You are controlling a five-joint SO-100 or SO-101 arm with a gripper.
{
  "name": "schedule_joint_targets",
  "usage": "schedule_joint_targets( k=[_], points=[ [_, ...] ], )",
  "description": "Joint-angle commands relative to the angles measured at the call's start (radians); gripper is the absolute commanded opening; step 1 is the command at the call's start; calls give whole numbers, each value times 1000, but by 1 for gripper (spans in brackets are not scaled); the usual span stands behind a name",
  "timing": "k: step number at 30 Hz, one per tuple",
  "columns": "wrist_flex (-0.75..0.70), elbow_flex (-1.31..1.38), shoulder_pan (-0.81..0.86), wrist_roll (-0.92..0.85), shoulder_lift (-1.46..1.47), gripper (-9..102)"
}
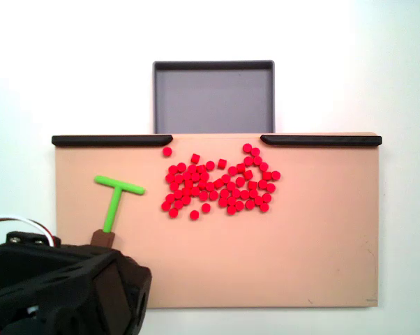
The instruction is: Grasp a green tool by the dark brown handle.
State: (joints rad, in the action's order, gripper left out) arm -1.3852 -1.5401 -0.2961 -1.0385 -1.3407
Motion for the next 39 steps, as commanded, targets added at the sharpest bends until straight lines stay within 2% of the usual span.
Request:
schedule_joint_targets(
  k=[1,34,39],
  points=[
    [0,43,8,-9,-3,16],
    [0,84,-9,-6,46,10],
    [0,84,-14,-3,52,6]
  ],
)
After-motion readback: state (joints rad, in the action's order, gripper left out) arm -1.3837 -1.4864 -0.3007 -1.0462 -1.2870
